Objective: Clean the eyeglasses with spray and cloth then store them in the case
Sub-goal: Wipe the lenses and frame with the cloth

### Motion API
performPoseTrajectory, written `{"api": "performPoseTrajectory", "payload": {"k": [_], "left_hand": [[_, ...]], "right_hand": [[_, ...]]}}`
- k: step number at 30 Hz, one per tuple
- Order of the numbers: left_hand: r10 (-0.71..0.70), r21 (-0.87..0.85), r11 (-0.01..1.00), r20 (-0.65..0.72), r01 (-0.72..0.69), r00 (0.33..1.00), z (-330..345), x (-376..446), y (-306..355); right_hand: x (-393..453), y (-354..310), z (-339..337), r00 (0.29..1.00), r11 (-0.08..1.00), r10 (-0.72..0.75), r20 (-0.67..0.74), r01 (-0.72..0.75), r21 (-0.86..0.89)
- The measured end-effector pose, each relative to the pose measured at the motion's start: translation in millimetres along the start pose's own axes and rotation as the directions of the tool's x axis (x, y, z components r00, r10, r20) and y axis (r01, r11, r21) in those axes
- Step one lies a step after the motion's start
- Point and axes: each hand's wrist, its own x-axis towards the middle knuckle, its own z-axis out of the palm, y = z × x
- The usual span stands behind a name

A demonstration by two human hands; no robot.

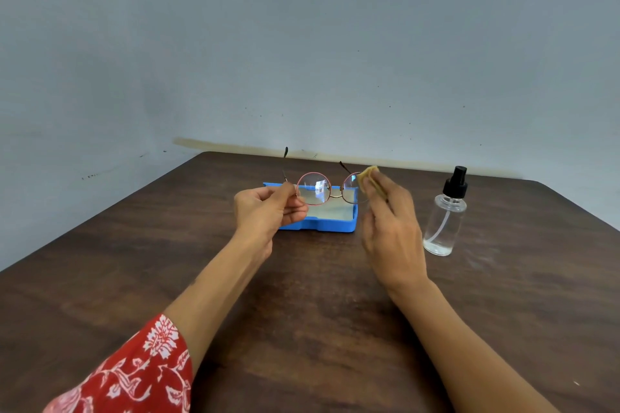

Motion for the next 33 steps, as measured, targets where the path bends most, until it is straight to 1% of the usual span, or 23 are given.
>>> {"api": "performPoseTrajectory", "payload": {"k": [3,5,6,9,11,13,17,18,19,22,23,25,30,31,33], "left_hand": [[-0.001,0.008,1.0,-0.016,0.001,1.0,-0.7,1.5,-0.5],[0.001,0.005,1.0,-0.028,-0.001,1.0,-1.5,2.0,0.2],[0.002,0.002,1.0,-0.028,-0.002,1.0,-1.9,2.0,0.8],[0.006,-0.012,1.0,-0.012,-0.006,1.0,-1.8,1.3,2.3],[0.014,-0.012,1.0,-0.001,-0.014,1.0,-1.2,0.4,2.0],[0.019,-0.009,1.0,0.01,-0.019,1.0,-0.3,-0.6,1.4],[0.014,0.001,1.0,0.004,-0.014,1.0,-1.2,-0.9,2.4],[0.015,0.002,1.0,0.0,-0.015,1.0,-1.6,-0.5,2.7],[0.014,0.003,1.0,-0.001,-0.014,1.0,-1.9,-0.1,2.9],[0.013,0.006,1.0,0.007,-0.013,1.0,-2.0,-0.1,2.6],[0.012,0.007,1.0,0.01,-0.012,1.0,-1.8,-0.2,2.1],[0.01,0.012,1.0,0.013,-0.011,1.0,-1.5,-0.3,1.7],[0.007,0.022,1.0,0.003,-0.007,1.0,-1.8,-1.7,2.7],[0.007,0.02,1.0,0.002,-0.008,1.0,-2.0,-2.1,3.5],[0.014,0.003,1.0,0.005,-0.014,1.0,-2.6,-2.3,4.9]], "right_hand": [[-2.0,-8.1,1.8,0.992,0.993,-0.117,0.043,0.116,0.027],[-3.5,-10.9,0.5,0.985,0.987,-0.159,0.059,0.157,0.044],[-3.5,-9.8,-0.3,0.988,0.989,-0.143,0.05,0.14,0.048],[-1.3,-0.7,-1.5,1.0,0.999,-0.015,-0.014,0.016,0.036],[-0.2,2.1,-2.3,0.999,1.0,0.019,-0.034,-0.019,0.017],[0.0,-1.2,-1.8,0.999,1.0,-0.025,-0.029,0.025,0.001],[-3.0,-13.5,0.7,0.98,0.98,-0.198,0.016,0.197,0.037],[-3.3,-13.8,0.9,0.98,0.98,-0.196,0.021,0.195,0.048],[-3.2,-12.4,0.7,0.987,0.985,-0.163,0.013,0.161,0.06],[-1.1,-2.0,-1.4,0.999,0.999,0.007,-0.041,-0.005,0.046],[-0.3,0.6,-2.4,0.998,0.999,0.038,-0.049,-0.036,0.032],[0.3,0.8,-3.1,0.998,0.999,0.033,-0.048,-0.032,0.013],[-1.7,-13.7,-0.1,0.989,0.988,-0.145,0.006,0.144,0.047],[-1.1,-13.8,0.3,0.989,0.988,-0.146,0.006,0.146,0.055],[1.0,-8.8,-1.1,0.998,0.996,-0.066,-0.016,0.067,0.063]]}}
